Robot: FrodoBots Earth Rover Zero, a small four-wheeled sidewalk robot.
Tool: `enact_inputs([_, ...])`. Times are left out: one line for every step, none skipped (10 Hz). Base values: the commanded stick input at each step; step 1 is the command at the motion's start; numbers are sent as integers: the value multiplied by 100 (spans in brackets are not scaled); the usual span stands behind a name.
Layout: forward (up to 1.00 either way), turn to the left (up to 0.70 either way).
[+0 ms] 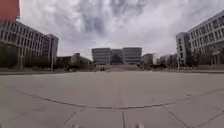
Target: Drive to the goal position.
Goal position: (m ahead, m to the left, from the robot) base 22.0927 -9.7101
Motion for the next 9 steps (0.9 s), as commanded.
enact_inputs([70,0])
enact_inputs([70,0])
enact_inputs([70,0])
enact_inputs([70,0])
enact_inputs([70,0])
enact_inputs([70,0])
enact_inputs([70,0])
enact_inputs([70,0])
enact_inputs([70,0])
